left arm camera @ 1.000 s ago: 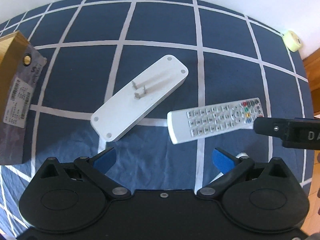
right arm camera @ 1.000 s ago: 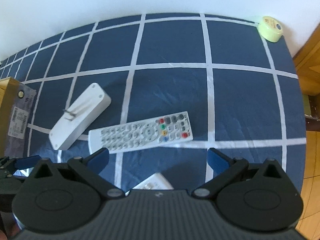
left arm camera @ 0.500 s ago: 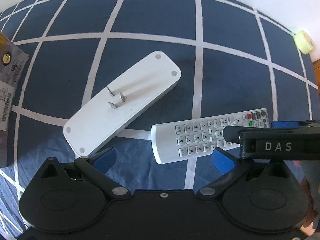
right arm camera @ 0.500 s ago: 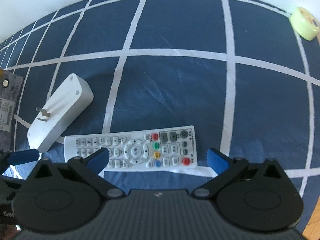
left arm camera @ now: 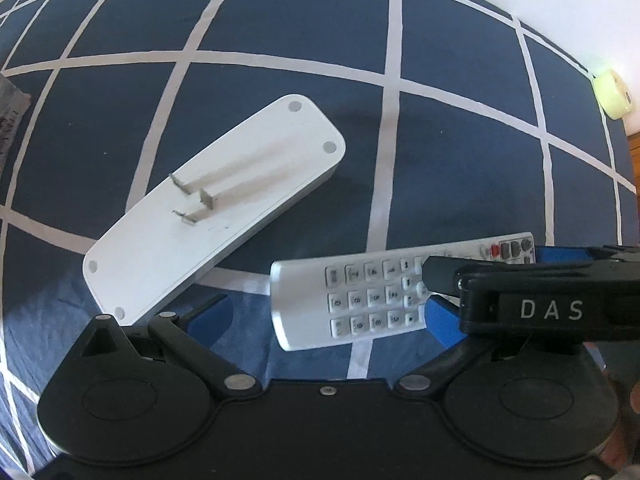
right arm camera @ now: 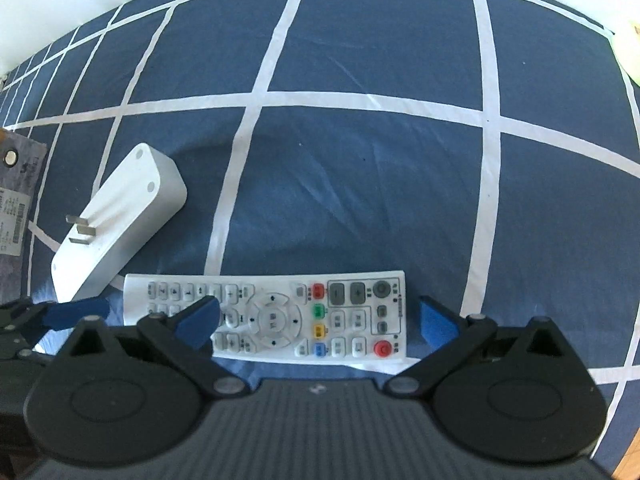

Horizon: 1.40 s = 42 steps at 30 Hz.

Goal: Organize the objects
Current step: 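Close the right gripper on the white TV remote with coloured buttons, then lift the white TV remote with the right gripper and carry it over the box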

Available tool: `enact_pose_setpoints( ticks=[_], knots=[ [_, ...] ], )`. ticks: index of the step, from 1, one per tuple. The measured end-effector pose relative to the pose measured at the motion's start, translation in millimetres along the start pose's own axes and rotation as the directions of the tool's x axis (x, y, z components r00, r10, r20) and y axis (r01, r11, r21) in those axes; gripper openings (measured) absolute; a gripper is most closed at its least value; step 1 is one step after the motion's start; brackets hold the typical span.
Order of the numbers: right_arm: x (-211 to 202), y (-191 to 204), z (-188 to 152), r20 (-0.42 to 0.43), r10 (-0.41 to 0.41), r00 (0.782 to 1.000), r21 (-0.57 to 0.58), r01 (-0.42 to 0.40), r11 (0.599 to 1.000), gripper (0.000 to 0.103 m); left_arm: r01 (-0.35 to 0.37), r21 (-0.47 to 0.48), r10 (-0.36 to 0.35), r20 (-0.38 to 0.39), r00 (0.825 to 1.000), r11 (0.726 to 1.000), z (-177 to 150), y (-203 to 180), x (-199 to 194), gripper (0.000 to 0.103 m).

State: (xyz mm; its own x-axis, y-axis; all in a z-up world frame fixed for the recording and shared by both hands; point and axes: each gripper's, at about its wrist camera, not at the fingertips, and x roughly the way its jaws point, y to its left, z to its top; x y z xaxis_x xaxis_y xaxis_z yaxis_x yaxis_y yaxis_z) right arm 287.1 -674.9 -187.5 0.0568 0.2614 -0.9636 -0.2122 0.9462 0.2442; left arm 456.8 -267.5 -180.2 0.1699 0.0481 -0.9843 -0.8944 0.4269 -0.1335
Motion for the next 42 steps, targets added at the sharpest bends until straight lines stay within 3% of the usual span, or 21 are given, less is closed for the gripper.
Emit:
enact_pose_setpoints(
  ticks=[5,12,22,42],
  knots=[
    [1,1,2,0.0,-0.009,1.0,-0.006,0.009,1.0,0.101,0.016,0.012,-0.016,-0.004,1.0,1.0,2,-2,3,0.102],
    [-1,3,0,0.01,-0.007,1.0,-0.005,0.007,1.0,0.095,0.047,0.028,-0.047,-0.008,0.999,0.998,2,-4,0,0.087],
    [-5,12,-5,0.03,-0.008,1.0,0.015,0.007,1.0,0.094,0.038,0.045,-0.038,-0.003,0.999,0.998,0,-2,-9,0.087],
    [-70,67,-51,0.133,-0.027,0.991,0.074,0.017,0.997,0.094,0.046,0.141,-0.056,0.071,0.996,0.989,-35,25,-83,0.087]
  ],
)
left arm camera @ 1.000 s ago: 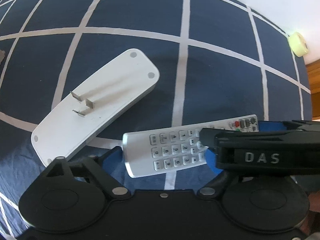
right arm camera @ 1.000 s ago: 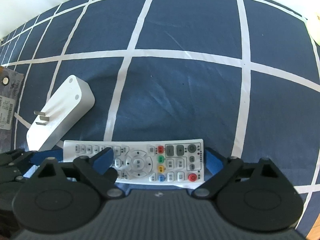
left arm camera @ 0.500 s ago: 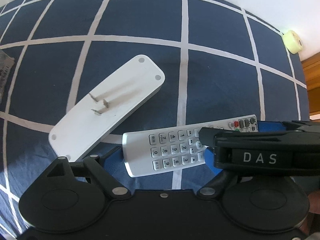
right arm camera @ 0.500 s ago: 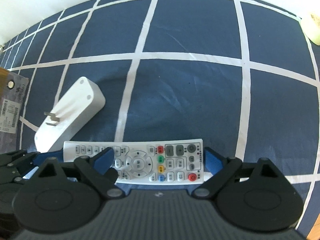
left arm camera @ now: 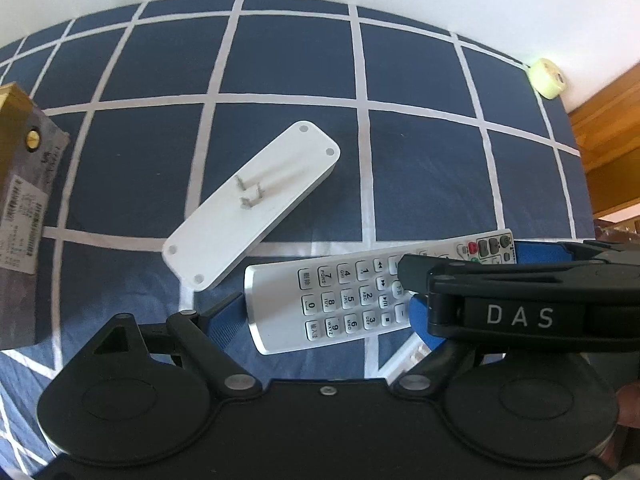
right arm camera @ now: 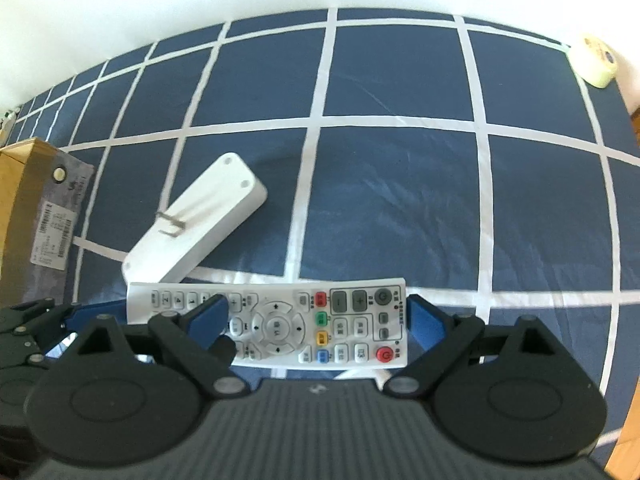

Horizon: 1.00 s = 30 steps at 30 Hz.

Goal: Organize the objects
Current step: 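Lift the white TV remote with the right gripper and carry it over the box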

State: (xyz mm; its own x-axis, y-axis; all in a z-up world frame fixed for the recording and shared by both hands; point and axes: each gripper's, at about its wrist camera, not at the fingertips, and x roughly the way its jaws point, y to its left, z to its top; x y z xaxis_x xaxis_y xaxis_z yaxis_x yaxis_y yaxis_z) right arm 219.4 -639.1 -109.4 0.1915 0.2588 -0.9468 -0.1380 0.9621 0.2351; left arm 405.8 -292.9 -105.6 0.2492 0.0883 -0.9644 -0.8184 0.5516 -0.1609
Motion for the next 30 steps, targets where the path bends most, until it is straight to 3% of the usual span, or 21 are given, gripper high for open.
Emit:
enact_pose_setpoints(
  ticks=[19,30],
  knots=[
    [-66,79,-74,0.104,-0.01,0.995,0.04,0.006,0.999,0.094,0.001,0.059,-0.006,0.083,0.997,0.998,-66,48,-86,0.087],
    [-76,157,-84,0.141,-0.001,0.99,0.041,-0.005,0.999,0.094,-0.018,0.072,0.01,0.115,0.993,0.997,-76,122,-126,0.087]
  ],
)
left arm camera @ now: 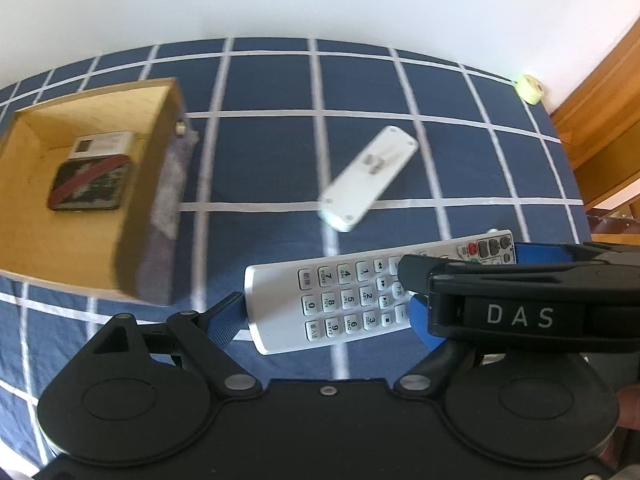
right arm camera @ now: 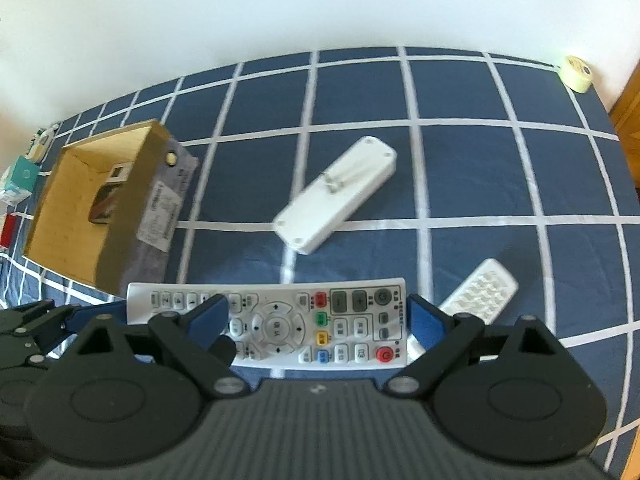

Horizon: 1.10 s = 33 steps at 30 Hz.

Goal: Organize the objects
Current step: 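Lift the white TV remote with the right gripper and carry it over the box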

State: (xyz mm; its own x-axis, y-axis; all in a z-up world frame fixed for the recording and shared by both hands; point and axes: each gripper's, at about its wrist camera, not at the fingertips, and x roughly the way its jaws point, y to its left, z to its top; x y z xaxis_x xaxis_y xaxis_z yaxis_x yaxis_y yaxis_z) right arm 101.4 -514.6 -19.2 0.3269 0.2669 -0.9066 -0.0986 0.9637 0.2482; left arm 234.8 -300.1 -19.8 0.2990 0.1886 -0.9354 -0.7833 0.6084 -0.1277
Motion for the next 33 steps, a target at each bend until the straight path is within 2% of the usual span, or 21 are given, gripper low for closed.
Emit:
enact_pose_setpoints(
  ticks=[9,19,33],
  knots=[
    [10,93,-2,0.016,0.03,0.999,0.002,-0.03,1.0,0.094,-0.031,0.009,0.031,0.01,0.999,0.999,-2,89,-28,0.087],
    [37,192,-5,0.03,0.043,0.999,0.02,-0.043,0.999,0.094,-0.041,0.032,0.041,0.016,0.999,0.999,0,183,-42,0.087],
    [79,294,14,0.007,0.033,0.999,0.01,-0.033,0.999,0.094,-0.028,0.007,0.028,-0.005,1.0,1.0,21,287,-41,0.087]
  ],
)
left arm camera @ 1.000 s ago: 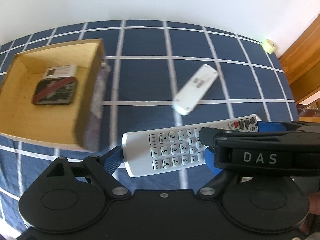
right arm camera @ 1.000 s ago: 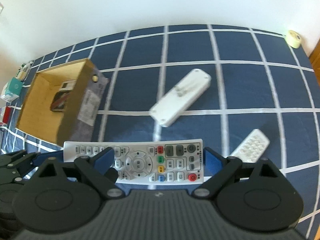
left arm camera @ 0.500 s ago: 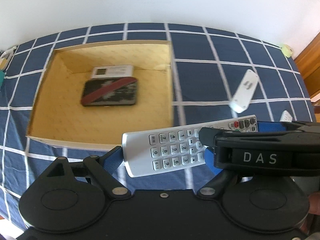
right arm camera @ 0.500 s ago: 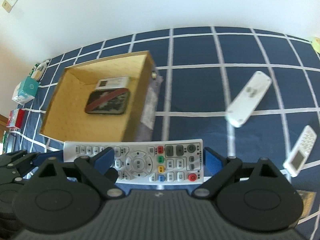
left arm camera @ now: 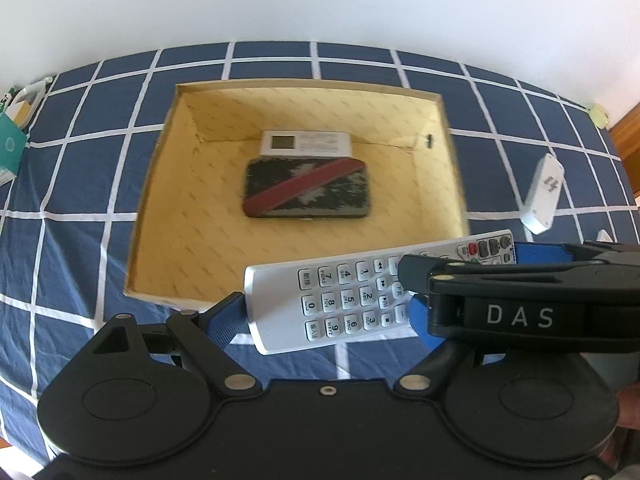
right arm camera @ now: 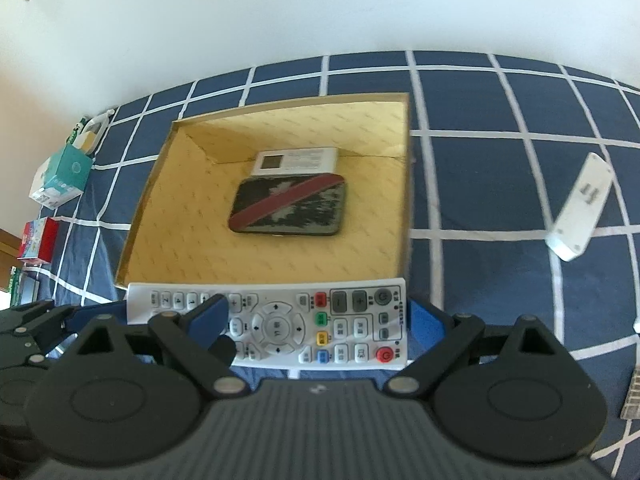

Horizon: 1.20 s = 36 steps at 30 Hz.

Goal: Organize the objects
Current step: 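Lift the white TV remote with the right gripper and carry it over the box, then lower the TV remote into the box beside the case and open the right gripper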

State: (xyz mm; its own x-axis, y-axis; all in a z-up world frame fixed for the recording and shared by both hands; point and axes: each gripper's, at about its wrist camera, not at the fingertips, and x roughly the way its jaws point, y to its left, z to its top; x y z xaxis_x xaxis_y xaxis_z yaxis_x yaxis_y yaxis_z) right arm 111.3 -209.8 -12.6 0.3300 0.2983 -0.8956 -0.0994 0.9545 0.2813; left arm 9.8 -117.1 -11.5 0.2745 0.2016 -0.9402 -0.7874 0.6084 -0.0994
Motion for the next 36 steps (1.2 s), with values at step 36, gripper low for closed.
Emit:
enact_pose_setpoints(
  ticks=[36],
  knots=[
    [173,5,47,-0.236,-0.044,0.971,0.138,0.079,0.987,0.094,0.072,0.039,-0.059,-0.268,0.962,0.997,59,72,156,0.087]
  ],
)
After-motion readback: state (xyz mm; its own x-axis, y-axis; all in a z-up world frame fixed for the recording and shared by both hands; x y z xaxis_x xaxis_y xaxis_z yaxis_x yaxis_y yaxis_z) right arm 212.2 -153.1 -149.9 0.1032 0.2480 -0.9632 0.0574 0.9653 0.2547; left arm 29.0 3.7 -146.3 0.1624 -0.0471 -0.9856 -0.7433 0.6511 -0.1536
